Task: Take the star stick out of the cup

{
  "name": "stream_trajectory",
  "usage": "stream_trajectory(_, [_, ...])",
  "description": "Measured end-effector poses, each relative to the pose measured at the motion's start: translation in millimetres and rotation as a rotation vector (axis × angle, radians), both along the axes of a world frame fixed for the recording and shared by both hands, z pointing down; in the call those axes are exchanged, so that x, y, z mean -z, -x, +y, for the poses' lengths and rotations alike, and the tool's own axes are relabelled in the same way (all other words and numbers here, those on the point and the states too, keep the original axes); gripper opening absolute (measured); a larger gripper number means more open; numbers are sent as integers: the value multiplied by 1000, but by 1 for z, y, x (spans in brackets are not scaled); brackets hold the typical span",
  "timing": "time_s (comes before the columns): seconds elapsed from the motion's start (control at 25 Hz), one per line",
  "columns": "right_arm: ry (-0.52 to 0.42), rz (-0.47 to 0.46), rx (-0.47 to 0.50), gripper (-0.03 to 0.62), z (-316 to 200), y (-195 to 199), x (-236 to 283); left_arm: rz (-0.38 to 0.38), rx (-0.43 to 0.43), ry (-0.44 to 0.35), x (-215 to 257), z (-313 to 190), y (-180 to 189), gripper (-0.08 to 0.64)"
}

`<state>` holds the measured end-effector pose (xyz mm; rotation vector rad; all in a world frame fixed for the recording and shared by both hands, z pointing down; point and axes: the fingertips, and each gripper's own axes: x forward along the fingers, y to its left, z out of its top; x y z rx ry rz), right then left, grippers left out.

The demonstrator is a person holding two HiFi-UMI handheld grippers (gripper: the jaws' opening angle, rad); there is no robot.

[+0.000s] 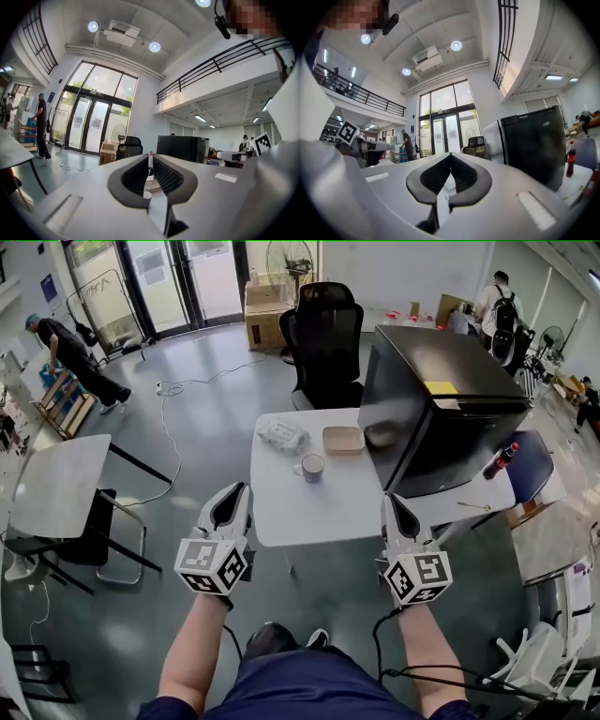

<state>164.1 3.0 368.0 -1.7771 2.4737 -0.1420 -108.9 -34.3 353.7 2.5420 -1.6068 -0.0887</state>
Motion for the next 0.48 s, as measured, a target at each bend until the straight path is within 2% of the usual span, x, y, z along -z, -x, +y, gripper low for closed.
stream_trajectory(0.24, [-1,2,22,6,-15,-3,-6,-3,20,-4,-2,-8,-8,31])
stream_trajectory(0.48, [35,8,26,6,-43,0,-22,-5,16,40,-23,-37,-8,30])
